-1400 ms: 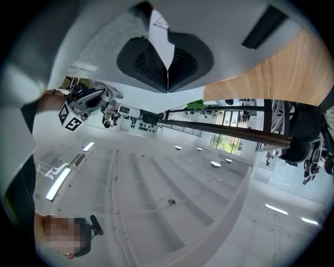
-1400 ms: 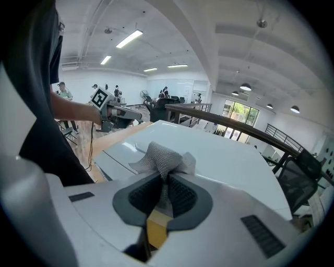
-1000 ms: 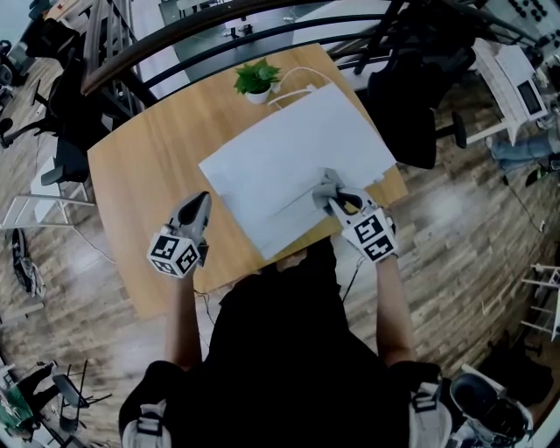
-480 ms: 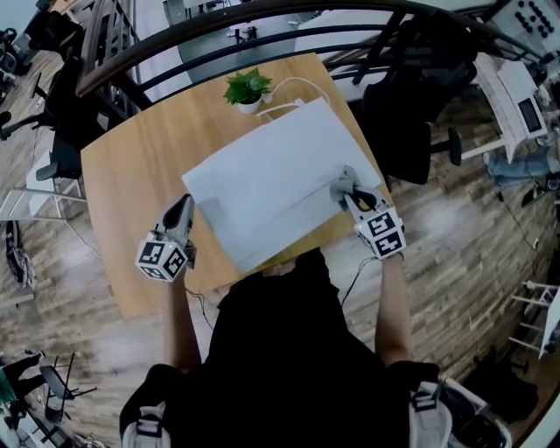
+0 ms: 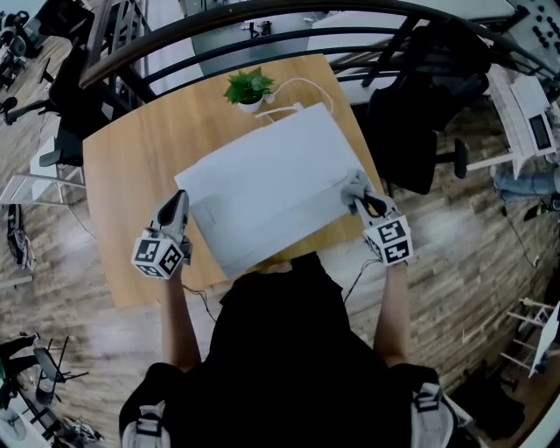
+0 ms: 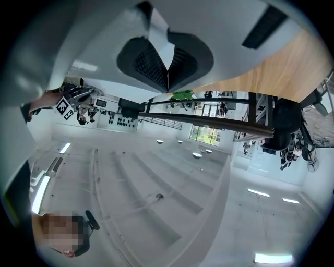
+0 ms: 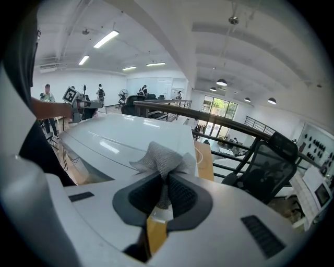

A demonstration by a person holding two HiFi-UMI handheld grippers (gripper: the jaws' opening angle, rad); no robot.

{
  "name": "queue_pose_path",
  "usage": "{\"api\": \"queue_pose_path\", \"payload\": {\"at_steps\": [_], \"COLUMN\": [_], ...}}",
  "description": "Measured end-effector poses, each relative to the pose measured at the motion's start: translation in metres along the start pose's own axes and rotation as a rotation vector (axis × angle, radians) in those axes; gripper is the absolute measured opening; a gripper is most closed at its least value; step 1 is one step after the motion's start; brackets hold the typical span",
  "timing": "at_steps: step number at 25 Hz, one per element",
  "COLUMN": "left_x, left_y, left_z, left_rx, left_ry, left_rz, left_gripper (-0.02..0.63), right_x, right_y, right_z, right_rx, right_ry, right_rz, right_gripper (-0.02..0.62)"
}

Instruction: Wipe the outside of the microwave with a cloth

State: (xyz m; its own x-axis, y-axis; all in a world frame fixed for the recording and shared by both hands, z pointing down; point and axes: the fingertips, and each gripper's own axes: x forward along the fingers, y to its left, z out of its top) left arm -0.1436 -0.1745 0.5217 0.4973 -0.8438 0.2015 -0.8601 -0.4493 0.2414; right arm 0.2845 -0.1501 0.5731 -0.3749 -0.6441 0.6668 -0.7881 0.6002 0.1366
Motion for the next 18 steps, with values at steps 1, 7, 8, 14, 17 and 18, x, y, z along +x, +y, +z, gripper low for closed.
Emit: {"api": "queue_pose_path", "payload": {"at_steps": [1,7,8,14,17,18], "left_x": [0.002,0.010,0.011,0.017,0.020,0.021], "left_y": [-0.002,-0.013,-0.015,-0.021,-0.023,-0.024], "left_z": [0.002,0.003,0.003,0.003,0.003,0.003], "left_rx": [0.002,0.014,0.015,0.015,0.016,0.016], "left_ry": [-0.001,0.004,0.005,0.007,0.006,0.006], "left_rz": [0.002,0.007,0.007,0.009,0.005,0.004], "left_gripper": [0.003,0.003,0.003,0.003,0.003,0.003], "right_x": [0.000,0.001,0.001,0.001,0.001,0.002], "right_y": [-0.003,-0.017,-0.018,-0.020,-0.022,-0.022], "right_z": [0.000,-0.003,-0.003,-0.003,-0.001,-0.001], "right_rx": [0.001,0.023,0.031,0.052,0.053,0.052], "right_ry": [-0.003,-0.041,-0.044,-0.070,-0.074,-0.072], "right_rz": [0.002,0.009,0.016,0.039,0.047,0.048], "right_gripper": [0.028,0.028,0.028,0.028,0.028,0.028]}}
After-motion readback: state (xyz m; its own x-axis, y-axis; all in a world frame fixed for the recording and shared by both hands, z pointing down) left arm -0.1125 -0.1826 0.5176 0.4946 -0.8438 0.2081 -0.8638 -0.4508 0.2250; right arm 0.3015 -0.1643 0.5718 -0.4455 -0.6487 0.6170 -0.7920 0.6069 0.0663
